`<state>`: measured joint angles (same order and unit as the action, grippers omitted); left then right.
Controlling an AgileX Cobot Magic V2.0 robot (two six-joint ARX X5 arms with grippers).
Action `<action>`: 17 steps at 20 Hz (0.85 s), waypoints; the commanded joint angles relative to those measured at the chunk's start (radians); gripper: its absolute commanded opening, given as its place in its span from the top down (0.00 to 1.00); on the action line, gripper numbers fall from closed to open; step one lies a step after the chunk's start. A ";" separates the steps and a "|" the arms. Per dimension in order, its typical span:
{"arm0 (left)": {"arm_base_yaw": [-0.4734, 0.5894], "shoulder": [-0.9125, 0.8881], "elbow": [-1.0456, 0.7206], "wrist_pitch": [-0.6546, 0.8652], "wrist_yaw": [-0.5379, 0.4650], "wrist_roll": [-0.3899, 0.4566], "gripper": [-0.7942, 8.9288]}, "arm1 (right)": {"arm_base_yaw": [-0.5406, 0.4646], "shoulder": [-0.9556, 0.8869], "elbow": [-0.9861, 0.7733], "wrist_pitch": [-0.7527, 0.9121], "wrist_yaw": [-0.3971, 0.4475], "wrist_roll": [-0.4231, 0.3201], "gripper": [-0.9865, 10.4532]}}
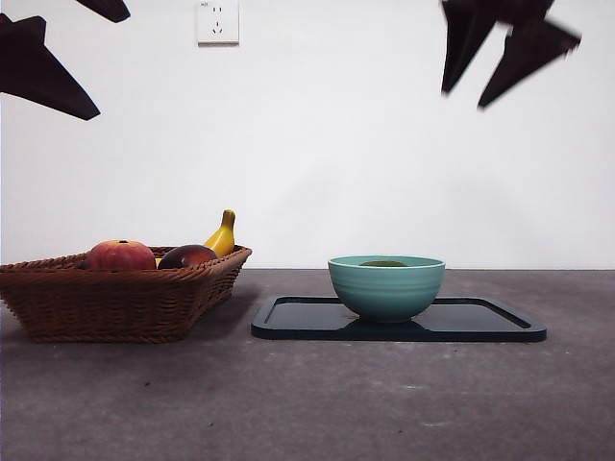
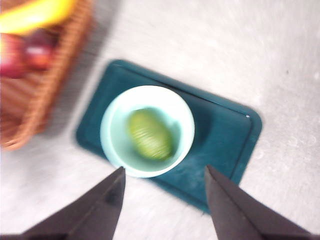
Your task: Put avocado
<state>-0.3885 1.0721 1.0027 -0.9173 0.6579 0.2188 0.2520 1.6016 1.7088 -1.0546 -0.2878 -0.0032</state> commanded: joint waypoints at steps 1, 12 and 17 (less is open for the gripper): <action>-0.005 0.005 0.016 0.015 0.005 -0.003 0.50 | 0.026 -0.081 -0.047 -0.002 -0.003 -0.011 0.70; -0.005 0.005 0.016 0.022 0.005 -0.003 0.50 | 0.240 -0.655 -0.704 0.137 -0.029 0.015 0.70; -0.005 0.005 0.016 0.023 0.005 -0.003 0.51 | 0.244 -0.740 -0.742 0.141 -0.029 0.014 0.70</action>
<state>-0.3885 1.0721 1.0027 -0.9005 0.6579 0.2188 0.4900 0.8528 0.9585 -0.9230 -0.3145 0.0048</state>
